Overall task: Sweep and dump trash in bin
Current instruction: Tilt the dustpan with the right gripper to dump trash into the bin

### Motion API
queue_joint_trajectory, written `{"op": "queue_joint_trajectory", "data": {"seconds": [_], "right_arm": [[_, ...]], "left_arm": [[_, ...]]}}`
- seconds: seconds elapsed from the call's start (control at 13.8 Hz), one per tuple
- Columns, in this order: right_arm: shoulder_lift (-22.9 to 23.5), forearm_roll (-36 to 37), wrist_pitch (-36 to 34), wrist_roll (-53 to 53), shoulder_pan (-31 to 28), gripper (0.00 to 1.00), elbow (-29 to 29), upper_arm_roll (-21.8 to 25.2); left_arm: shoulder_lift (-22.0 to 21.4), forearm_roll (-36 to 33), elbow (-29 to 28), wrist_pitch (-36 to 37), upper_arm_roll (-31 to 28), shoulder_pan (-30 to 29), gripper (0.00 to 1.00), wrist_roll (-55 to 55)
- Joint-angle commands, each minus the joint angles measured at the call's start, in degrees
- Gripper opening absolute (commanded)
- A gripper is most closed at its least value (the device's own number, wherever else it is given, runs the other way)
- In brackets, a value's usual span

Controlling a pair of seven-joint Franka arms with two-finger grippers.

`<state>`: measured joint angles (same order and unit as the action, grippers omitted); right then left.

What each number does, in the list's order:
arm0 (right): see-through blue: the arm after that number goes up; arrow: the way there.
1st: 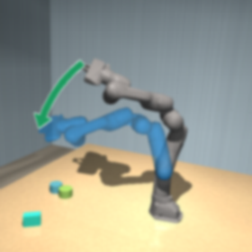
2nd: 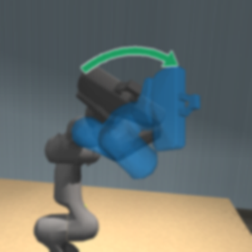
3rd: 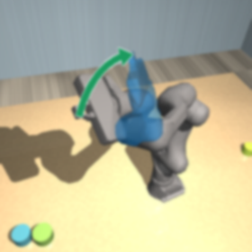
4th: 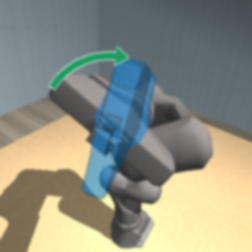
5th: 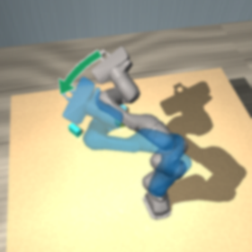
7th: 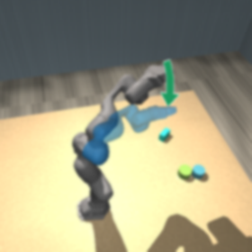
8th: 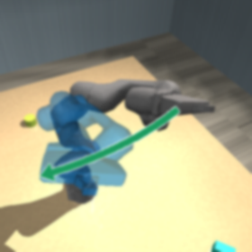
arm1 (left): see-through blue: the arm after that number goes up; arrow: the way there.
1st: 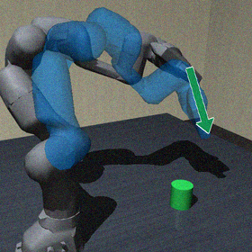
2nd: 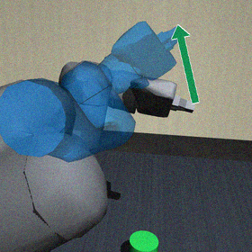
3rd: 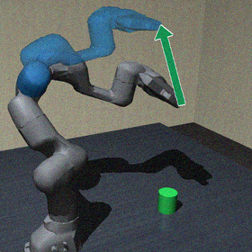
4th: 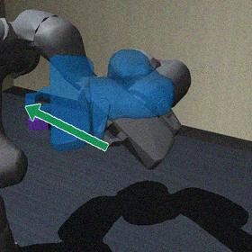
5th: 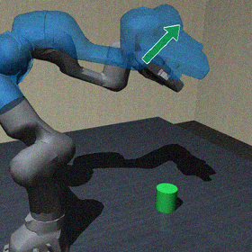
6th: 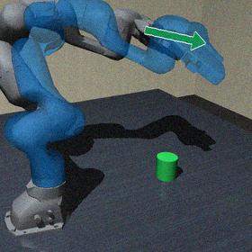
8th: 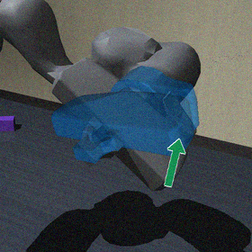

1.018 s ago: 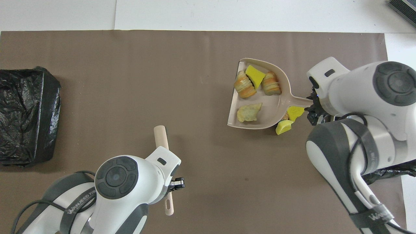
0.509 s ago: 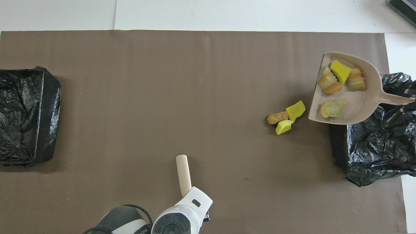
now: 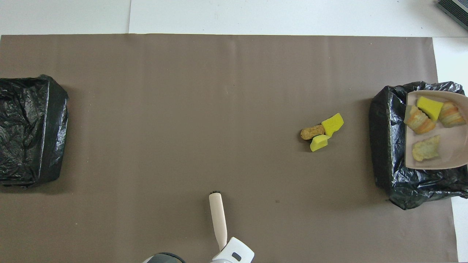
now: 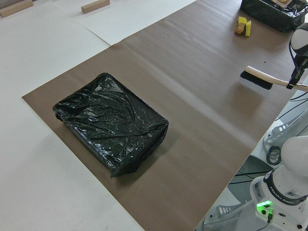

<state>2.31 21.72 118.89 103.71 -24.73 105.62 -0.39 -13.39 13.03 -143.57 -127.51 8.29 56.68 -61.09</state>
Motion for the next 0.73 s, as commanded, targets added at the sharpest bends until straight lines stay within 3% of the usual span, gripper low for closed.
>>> {"op": "queue_joint_trajectory", "data": {"seconds": [0.0, 0.22, 0.65], "right_arm": [[0.42, 3.16, -0.94, 5.97, 1.00, 0.00, -1.03, -0.75], [0.42, 9.72, 1.24, 10.46, 1.78, 0.00, -0.77, -0.84], [-0.63, 18.61, 3.28, 3.19, 4.24, 0.00, -1.03, -0.84]], "left_arm": [[-1.11, -0.55, -1.27, -1.69, -0.82, 2.12, 0.00, -2.10], [-0.23, -0.55, -1.27, -1.77, -0.82, 2.21, 0.00, -2.02], [1.35, -0.55, -1.79, -2.04, -0.82, 2.12, 0.00, -1.31]]}}
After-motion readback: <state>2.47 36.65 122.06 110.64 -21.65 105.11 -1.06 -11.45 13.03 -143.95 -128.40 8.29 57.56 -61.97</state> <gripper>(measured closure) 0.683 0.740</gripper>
